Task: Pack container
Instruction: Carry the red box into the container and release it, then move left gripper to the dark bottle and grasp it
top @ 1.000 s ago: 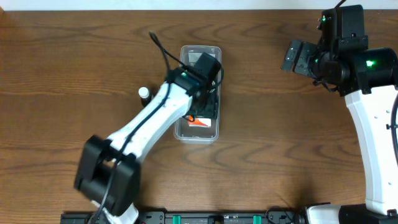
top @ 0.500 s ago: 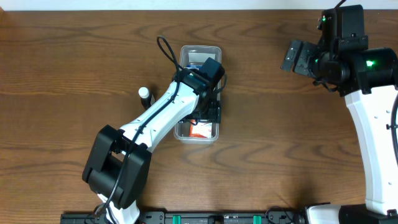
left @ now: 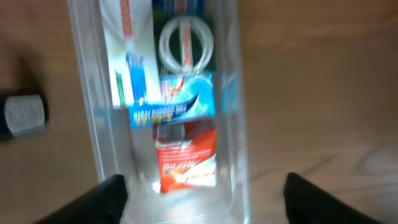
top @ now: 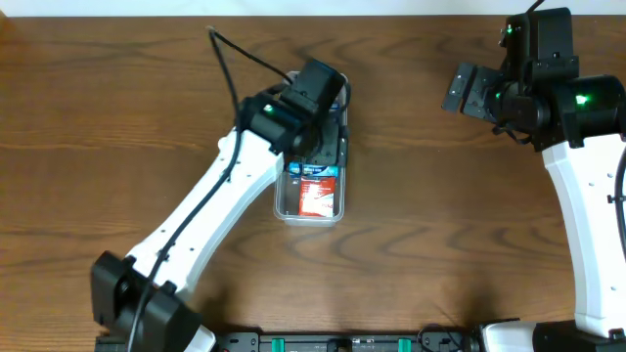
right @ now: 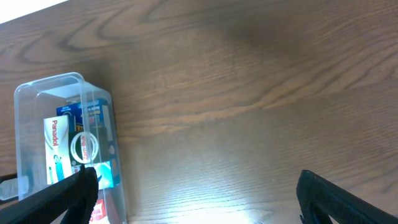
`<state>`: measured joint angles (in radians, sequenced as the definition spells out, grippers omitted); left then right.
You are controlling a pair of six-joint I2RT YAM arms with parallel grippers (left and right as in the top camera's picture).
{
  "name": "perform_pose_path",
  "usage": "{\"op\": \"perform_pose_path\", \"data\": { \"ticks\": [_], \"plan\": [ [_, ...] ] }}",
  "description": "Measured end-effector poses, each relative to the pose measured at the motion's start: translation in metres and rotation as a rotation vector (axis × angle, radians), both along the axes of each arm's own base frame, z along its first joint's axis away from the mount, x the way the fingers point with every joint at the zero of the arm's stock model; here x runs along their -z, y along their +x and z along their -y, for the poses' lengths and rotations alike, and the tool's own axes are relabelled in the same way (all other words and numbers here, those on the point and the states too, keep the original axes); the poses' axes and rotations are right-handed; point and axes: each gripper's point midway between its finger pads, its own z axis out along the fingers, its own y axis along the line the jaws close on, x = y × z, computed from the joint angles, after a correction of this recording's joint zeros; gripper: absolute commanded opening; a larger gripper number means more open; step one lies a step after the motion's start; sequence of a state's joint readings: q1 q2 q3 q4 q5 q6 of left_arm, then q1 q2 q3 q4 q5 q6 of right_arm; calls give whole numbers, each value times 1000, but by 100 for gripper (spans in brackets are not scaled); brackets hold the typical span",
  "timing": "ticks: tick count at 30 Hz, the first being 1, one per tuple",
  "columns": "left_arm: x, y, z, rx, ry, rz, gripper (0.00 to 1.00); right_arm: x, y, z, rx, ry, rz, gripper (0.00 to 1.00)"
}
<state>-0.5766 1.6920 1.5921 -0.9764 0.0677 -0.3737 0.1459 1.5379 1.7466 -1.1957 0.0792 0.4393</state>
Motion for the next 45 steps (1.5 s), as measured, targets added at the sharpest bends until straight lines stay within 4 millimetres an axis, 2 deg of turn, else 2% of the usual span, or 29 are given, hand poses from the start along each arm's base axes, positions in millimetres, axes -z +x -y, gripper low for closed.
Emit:
{"op": "perform_pose_path", "data": {
  "ticks": [2,3,6,10,12,14,19,23,25,26,28,32,35,37,39,41,45],
  "plan": [
    [2,7,3,5,-3,25,68,0,0,0,0,0,0,99],
    [12,9,4,8,5,18,67,0,0,0,0,0,0,99],
    [53,4,-1,5,68,-67,60,0,0,0,-1,0,0,99],
    [112,-7,-7,11,157,-207,57,0,0,0,0,0,0,99],
    [130,-10,-9,12,181,-248,57,0,0,0,0,0,0,99],
    [141,-12,-8,15,187,-278,53,0,0,0,0,0,0,99],
    [148,-15,-7,22,189,-302,46,0,0,0,0,0,0,99],
    [140,-16,-8,31,182,-295,47,0,0,0,0,0,0,99],
    [126,-17,-8,39,169,-274,48,0,0,0,0,0,0,99],
    [116,-17,-7,42,156,-254,54,0,0,0,0,0,0,99],
    [88,-14,-7,50,126,-187,61,0,0,0,0,0,0,99],
    [11,-6,-17,35,73,25,74,0,0,0,0,0,0,99],
    [-43,-6,-47,-25,70,167,82,0,0,0,0,0,0,99],
    [-61,-4,-75,-88,85,213,88,0,0,0,0,0,0,99],
    [-68,0,-108,-171,112,219,93,0,0,0,0,0,0,99],
    [-61,8,-137,-239,136,194,94,0,0,0,0,0,0,99],
    [-24,22,-169,-274,146,72,94,0,0,0,0,0,0,99]
  ]
}}
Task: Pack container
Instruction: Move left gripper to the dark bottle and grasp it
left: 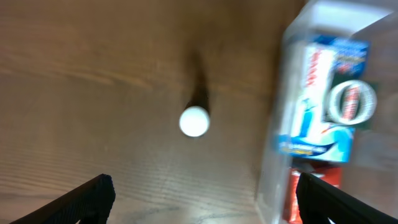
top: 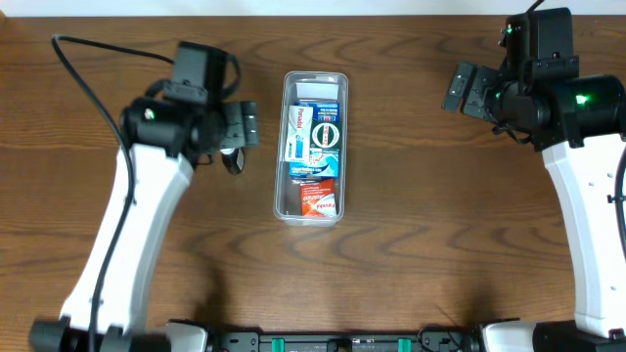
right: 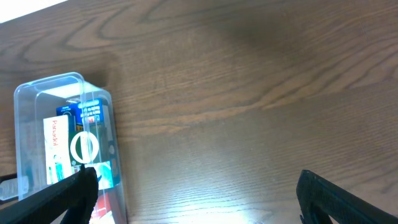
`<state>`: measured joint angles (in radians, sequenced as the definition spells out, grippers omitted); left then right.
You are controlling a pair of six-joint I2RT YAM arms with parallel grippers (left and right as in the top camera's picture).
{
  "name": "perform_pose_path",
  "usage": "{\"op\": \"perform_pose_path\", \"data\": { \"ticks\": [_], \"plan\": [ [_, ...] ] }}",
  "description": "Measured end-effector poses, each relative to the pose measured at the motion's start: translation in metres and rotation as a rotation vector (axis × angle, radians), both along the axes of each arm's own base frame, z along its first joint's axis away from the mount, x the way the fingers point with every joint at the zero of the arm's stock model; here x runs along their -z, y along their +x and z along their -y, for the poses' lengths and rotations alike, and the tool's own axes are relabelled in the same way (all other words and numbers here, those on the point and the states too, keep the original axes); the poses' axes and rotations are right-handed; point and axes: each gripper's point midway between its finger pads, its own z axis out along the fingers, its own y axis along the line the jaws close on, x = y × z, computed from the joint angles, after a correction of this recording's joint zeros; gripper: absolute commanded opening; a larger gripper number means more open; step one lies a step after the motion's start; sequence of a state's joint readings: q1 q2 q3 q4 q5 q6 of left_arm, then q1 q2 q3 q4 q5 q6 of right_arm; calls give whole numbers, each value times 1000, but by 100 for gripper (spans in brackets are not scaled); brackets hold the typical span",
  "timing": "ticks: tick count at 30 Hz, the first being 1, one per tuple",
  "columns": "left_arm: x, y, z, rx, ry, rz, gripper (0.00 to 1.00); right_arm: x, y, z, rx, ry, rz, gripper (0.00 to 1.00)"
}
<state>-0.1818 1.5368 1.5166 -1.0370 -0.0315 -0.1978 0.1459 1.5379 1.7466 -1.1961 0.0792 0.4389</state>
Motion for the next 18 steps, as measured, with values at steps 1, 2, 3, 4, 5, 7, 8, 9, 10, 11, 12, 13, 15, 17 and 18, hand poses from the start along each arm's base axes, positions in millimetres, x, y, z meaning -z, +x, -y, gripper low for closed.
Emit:
{"op": "perform_pose_path", "data": {
  "ticks": [1,2,3,4,5,7,8,9,10,11,12,13,15,17,18],
  "plan": [
    [14,4,-5,6,-8,-43,94,0,0,0,0,0,0,99],
    [24,6,-8,15,-15,-73,94,0,0,0,0,0,0,99],
    [37,11,-11,27,-23,-106,94,0,0,0,0,0,0,99],
    [44,13,-13,36,-29,-124,93,0,0,0,0,0,0,99],
    [56,17,-15,48,-40,-152,92,0,0,0,0,0,0,99],
    [71,20,-15,71,-59,-189,89,0,0,0,0,0,0,99],
    [77,21,-15,84,-66,-206,87,0,0,0,0,0,0,99],
    [83,22,-15,98,-71,-217,86,0,0,0,0,0,0,99],
    [87,24,-14,113,-74,-223,84,0,0,0,0,0,0,99],
    [91,25,-12,129,-77,-228,82,0,0,0,0,0,0,99],
    [94,27,-11,144,-79,-230,80,0,0,0,0,0,0,99],
    [96,28,-10,158,-80,-231,80,0,0,0,0,0,0,99],
    [101,30,-8,179,-78,-233,77,0,0,0,0,0,0,99],
    [106,31,-7,191,-82,-244,76,0,0,0,0,0,0,99],
    [108,31,-7,195,-82,-249,75,0,0,0,0,0,0,99]
  ]
}}
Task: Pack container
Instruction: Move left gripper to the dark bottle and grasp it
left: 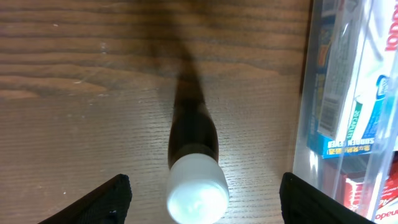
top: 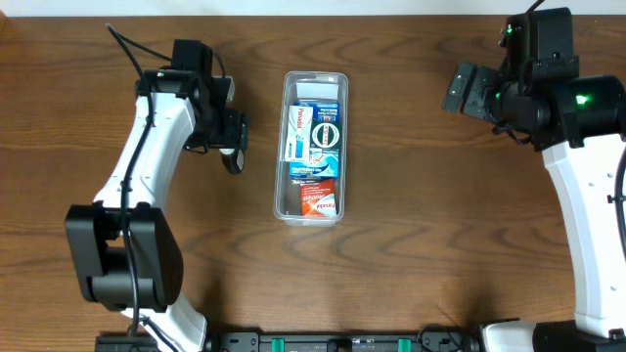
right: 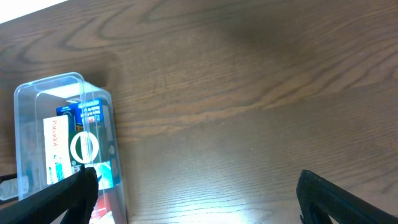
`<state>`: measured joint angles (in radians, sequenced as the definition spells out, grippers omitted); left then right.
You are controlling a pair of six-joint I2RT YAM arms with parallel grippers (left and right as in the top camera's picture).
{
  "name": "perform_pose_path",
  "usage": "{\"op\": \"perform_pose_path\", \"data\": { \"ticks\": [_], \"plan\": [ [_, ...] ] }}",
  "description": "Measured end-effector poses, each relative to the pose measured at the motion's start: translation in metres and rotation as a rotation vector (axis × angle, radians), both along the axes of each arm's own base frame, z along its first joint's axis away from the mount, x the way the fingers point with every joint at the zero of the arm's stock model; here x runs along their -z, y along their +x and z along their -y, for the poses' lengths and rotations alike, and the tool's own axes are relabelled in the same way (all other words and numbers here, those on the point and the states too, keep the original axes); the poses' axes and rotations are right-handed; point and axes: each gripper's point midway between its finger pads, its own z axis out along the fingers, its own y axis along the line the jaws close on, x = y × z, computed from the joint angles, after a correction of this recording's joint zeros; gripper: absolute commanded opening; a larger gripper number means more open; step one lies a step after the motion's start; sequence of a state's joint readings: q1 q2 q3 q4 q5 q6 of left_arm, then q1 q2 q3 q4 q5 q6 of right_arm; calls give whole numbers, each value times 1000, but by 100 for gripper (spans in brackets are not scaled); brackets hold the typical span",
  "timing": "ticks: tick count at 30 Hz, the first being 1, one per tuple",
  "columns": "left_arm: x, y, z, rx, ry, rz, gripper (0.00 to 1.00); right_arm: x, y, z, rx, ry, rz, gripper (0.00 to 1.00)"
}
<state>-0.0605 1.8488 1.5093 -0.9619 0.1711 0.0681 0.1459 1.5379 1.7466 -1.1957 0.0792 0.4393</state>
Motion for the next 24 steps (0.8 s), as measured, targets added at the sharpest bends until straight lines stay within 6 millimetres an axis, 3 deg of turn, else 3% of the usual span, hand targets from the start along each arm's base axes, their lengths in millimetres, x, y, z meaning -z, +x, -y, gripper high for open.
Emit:
{"op": "perform_pose_path", "data": {
  "ticks": [3,9,19,24],
  "plan": [
    [6,0,1,12,-1,-14,71,0,0,0,0,0,0,99],
    [10,2,0,18,2,-13,52,0,0,0,0,0,0,99],
    [10,-2,0,38,6,-29,50,0,0,0,0,0,0,99],
    [10,-3,0,44,7,-31,40,0,0,0,0,0,0,99]
  ]
}}
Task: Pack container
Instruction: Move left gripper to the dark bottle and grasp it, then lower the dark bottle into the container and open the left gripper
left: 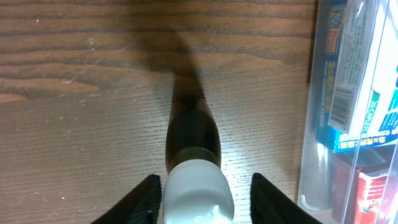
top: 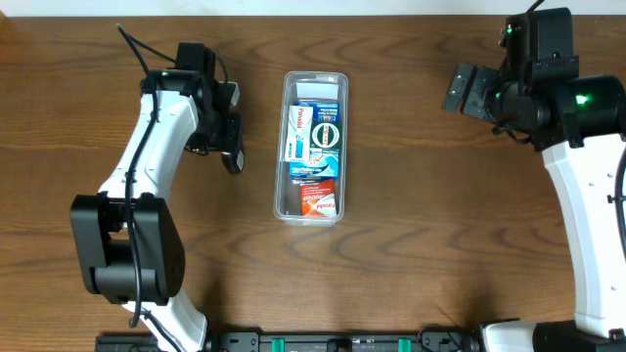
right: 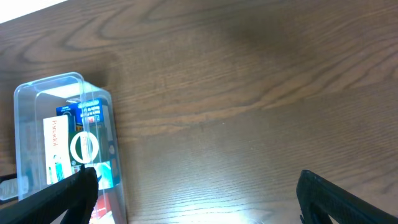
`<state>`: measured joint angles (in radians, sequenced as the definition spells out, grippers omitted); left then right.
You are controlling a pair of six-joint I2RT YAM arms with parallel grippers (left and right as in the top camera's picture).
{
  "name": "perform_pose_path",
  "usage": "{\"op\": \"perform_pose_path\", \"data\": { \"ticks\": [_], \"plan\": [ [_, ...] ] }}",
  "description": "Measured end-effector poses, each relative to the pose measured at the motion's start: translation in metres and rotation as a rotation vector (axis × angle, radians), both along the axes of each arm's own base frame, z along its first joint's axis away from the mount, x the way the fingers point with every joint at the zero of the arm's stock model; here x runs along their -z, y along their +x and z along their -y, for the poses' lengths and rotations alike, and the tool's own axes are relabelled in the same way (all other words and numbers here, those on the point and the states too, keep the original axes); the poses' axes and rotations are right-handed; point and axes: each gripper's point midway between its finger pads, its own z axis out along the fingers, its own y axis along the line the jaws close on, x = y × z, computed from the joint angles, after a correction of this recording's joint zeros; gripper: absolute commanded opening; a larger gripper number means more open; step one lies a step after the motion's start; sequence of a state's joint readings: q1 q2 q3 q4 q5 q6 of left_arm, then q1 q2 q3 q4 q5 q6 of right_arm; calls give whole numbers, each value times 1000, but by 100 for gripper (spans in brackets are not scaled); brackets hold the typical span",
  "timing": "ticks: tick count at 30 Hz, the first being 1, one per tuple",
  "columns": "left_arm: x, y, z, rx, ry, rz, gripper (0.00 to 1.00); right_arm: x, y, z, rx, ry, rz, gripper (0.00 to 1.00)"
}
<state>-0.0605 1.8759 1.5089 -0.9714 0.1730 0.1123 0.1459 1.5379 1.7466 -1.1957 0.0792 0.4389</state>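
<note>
A dark bottle (top: 233,162) with a white cap (left: 198,190) stands on the wood table just left of the clear container (top: 280,147). My left gripper (top: 228,149) is low over it and open. Its fingers (left: 148,200) straddle the cap: the left one looks against it, and a small gap shows on the right. The container (left: 311,124) holds a white and blue box (top: 299,132), a tape roll (top: 327,129) and a red packet (top: 319,198). My right gripper (top: 460,88) hangs open and empty, far to the right.
In the right wrist view the right gripper (right: 196,186) frames bare brown wood, with the container (right: 62,84) at its left edge. The table's back edge runs just behind the container (top: 313,73).
My left gripper has come lower and closer over the bottle, and its fingers have narrowed in around the white cap. The right arm has not moved.
My left gripper was open right over the container. Then it was off to the left, open, above the bottle on the table. Later it hung lower with the cap between wide fingers, and now the fingers stand close on both sides. The right arm stayed still throughout.
</note>
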Motion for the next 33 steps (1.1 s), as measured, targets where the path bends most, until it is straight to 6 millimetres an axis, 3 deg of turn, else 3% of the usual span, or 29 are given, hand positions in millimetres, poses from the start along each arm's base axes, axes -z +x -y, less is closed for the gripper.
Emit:
{"op": "perform_pose_path", "data": {
  "ticks": [8,13,15,18,21,24,26,29,33],
  "plan": [
    [0,-1,0,17,5,-3,24,0,0,0,0,0,0,99],
    [-5,-19,-2,12,10,-77,22,0,0,0,0,0,0,99],
    [-16,-20,-2,-5,9,-80,21,0,0,0,0,0,0,99],
    [-50,-16,2,-31,3,-9,21,0,0,0,0,0,0,99],
    [-99,-20,18,-33,-14,123,21,0,0,0,0,0,0,99],
    [-148,-38,47,1,-60,248,21,0,0,0,0,0,0,99],
    [-169,-51,65,22,-94,298,21,0,0,0,0,0,0,99],
    [-181,-67,94,51,-140,312,21,0,0,0,0,0,0,99],
    [-162,-72,117,46,-143,255,20,0,0,0,0,0,0,99]
  ]
}}
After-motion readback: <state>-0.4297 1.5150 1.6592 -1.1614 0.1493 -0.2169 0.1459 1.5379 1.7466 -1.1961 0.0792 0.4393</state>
